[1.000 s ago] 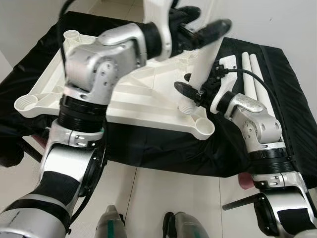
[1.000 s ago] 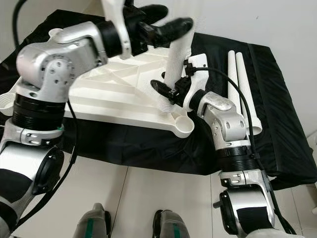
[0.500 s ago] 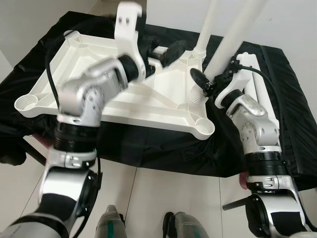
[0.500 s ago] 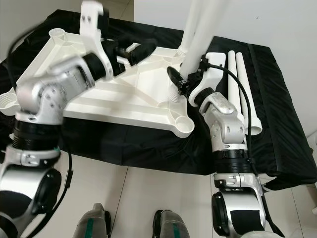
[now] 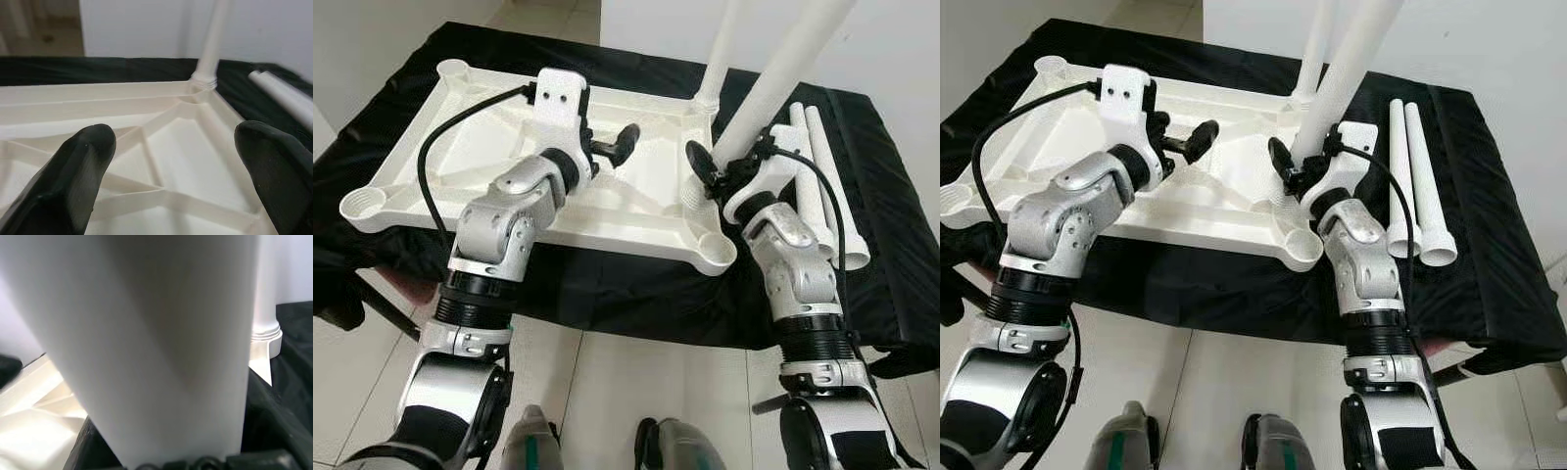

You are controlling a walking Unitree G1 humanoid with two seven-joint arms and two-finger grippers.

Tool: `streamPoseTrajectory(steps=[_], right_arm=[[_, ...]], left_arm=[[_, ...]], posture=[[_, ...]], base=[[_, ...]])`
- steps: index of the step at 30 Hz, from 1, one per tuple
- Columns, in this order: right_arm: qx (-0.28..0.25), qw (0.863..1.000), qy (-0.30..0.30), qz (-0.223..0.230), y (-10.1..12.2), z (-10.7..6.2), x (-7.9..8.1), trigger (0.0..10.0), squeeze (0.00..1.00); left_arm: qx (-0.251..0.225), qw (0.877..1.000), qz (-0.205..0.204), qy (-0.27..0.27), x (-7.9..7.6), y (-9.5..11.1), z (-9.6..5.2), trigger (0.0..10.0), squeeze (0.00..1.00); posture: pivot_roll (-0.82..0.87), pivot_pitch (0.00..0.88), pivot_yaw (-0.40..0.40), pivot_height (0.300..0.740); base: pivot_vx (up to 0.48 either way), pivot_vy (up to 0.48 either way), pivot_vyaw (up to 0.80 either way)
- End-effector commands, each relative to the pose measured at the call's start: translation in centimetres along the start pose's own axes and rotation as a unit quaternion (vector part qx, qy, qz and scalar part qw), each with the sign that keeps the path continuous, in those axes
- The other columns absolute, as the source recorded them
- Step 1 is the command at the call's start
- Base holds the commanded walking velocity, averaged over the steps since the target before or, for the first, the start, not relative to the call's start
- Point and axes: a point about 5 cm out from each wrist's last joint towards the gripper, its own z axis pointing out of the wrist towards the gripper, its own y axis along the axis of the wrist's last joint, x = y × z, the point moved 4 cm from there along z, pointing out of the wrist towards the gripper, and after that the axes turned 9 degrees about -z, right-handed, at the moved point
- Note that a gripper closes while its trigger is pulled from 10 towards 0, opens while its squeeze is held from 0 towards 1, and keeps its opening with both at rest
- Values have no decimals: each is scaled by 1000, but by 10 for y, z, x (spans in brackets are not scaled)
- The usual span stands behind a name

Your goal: Building children table

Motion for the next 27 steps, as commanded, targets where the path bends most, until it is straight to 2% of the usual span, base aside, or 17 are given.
streamPoseTrajectory(steps=[1, 7, 9, 12, 19, 27], right_arm=[[-2, 1000, -11, -6, -2, -1, -2, 10000, 0], [-1, 1000, -19, -6, -6, -8, -2, 10000, 0], [4, 1000, -20, -15, -13, -18, -1, 10000, 0], [11, 999, -21, -26, -18, -24, 0, 10000, 0], [9, 998, -24, -51, -16, -33, 0, 10000, 0], [13, 998, -26, -62, -12, -40, 4, 10000, 0]], left_arm=[[8, 1000, 22, 6, 0, -11, -1, 10000, 0], [3, 998, 66, -23, -12, -25, -12, 10000, 0], [22, 998, 45, -34, -18, -39, -16, 10000, 0], [27, 998, 45, -39, -21, -44, -18, 10000, 0], [18, 994, 95, -59, -32, -50, -23, 10000, 0], [25, 990, 121, -64, -34, -56, -25, 10000, 0]], posture=[[2, 22, -53, 740], [4, 26, -51, 740], [3, 40, -54, 740], [3, 40, -54, 740], [1, 50, -50, 740], [-3, 52, -51, 740]], base=[[0, 0, 0], [0, 0, 0], [0, 0, 0], [0, 0, 0], [0, 0, 0], [0, 0, 0]])
